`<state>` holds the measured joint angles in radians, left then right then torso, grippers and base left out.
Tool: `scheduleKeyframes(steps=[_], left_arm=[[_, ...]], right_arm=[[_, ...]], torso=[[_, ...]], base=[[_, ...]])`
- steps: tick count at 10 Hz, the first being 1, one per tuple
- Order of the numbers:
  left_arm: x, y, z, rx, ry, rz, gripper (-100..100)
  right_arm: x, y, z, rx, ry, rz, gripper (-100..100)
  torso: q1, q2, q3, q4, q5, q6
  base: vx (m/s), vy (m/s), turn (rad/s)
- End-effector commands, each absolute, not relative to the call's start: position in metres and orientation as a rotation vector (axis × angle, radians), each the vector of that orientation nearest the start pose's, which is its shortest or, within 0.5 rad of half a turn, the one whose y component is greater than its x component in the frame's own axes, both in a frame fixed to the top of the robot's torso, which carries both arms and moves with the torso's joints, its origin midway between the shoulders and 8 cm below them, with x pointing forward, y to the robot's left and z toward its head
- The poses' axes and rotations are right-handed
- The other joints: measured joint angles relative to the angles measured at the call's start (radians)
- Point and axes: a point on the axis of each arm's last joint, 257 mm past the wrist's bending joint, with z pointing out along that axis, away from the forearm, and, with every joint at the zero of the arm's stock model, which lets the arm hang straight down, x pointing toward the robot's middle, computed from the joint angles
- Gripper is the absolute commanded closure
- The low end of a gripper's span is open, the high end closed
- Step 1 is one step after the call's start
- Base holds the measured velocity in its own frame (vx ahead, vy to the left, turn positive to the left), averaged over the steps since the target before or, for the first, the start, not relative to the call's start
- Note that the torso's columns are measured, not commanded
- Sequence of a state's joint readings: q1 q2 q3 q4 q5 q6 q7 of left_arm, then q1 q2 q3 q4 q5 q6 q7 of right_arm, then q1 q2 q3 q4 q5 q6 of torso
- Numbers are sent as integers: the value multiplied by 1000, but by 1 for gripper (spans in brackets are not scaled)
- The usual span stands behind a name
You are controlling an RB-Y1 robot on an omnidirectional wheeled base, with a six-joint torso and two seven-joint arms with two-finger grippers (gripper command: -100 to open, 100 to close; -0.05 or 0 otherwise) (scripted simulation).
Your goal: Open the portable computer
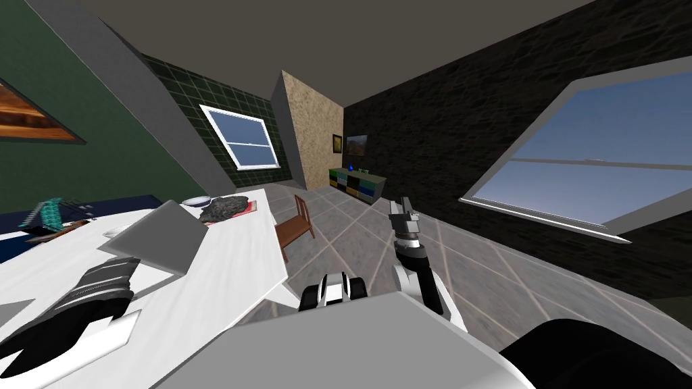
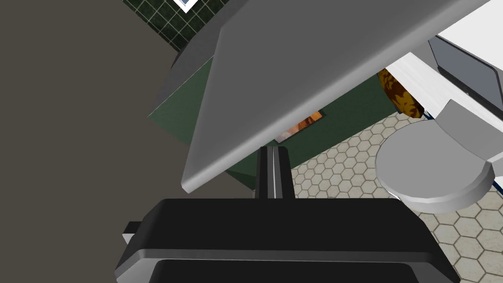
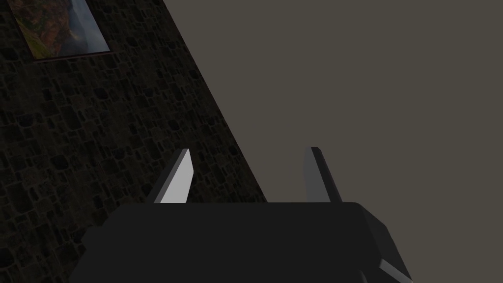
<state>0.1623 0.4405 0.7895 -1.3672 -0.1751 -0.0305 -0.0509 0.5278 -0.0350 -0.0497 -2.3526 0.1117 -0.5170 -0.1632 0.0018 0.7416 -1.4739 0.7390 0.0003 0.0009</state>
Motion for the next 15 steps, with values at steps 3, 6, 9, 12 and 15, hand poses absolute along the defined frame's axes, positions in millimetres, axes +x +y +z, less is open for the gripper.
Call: scheduleKeyframes(steps=[3,6,9,12,15], left_arm=[[327,755,-158,-1242,924,-146,100],[327,755,-158,-1242,924,-146,100],[335,757,-149,-1269,898,-184,100],[349,760,-135,-1310,861,-242,100],[336,767,-154,-1345,891,-196,-100]], right_arm=[[325,-275,50,565,630,1341,0],[325,-275,50,565,630,1341,0],[325,-275,50,565,630,1341,0],[325,-275,50,565,630,1341,0],[325,-275,50,565,630,1341,0]], torso=[[-1,-5,-3,-1,-1,0],[-3,-7,-4,-2,-1,-1],[0,0,0,0,0,-2],[2,-1,0,0,1,-1],[-15,-12,-7,-4,-4,1]], base=[[-90,39,-132],[-18,-10,43],[-92,41,18],[-168,124,-22],[-16,-105,-152]])
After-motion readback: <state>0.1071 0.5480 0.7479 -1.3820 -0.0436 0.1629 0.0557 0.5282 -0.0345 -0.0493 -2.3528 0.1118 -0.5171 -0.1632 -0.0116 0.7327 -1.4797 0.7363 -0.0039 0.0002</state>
